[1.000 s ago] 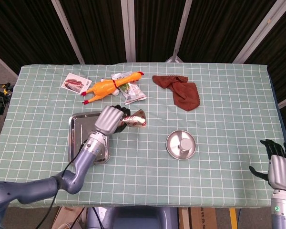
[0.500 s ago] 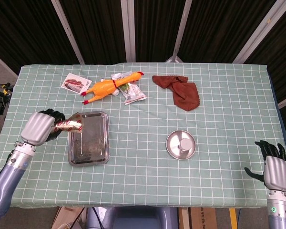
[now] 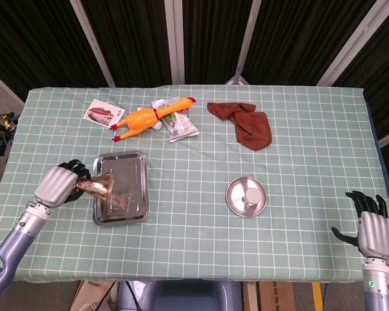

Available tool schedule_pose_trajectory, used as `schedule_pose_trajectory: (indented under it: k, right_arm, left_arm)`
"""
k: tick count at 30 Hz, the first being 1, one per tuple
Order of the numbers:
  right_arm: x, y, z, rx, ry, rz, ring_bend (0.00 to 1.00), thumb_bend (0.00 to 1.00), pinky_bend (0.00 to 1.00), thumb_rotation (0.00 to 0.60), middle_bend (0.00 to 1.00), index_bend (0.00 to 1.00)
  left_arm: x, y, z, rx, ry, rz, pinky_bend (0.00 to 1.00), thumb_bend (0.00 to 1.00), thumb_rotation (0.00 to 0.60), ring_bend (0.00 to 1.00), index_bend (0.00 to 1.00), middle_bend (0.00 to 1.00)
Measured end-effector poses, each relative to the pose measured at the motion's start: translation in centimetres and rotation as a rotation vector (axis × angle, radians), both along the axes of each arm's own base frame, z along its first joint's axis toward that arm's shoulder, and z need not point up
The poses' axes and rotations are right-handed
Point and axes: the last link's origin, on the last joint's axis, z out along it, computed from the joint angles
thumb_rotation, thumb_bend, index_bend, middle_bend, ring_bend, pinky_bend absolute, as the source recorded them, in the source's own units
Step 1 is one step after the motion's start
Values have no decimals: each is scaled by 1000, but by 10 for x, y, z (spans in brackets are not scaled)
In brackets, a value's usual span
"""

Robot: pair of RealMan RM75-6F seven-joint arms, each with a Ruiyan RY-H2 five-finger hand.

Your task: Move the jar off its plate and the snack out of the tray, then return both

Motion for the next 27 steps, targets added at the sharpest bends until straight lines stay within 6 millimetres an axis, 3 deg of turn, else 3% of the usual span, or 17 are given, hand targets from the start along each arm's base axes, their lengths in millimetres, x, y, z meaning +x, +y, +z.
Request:
schedule_pose_trajectory:
  k: [7, 15, 22, 27]
  right_arm:
    - [-1, -1, 0, -3, -2, -2, 175, 153, 0, 600, 185, 240]
    - [-1, 0, 1, -3, -3, -7, 175, 152, 0, 600, 185, 246]
    - [0, 0, 1, -1, -8, -1, 175, 153, 0, 600, 185, 248]
    - [1, 0, 3, -11, -7, 6, 175, 152, 0, 600, 185, 247]
  left_arm:
    - [3, 2, -29, -30, -35, -15, 405, 477, 600, 226, 468, 356]
    - [6, 4, -55, -57, -5, -36, 221, 280, 600, 67, 387, 215]
    - [12, 0, -61, -102, -28, -17, 149, 200, 600, 0, 337, 137]
    - [26, -10, -52, -100, -86, -26, 148, 199, 600, 0, 329, 130]
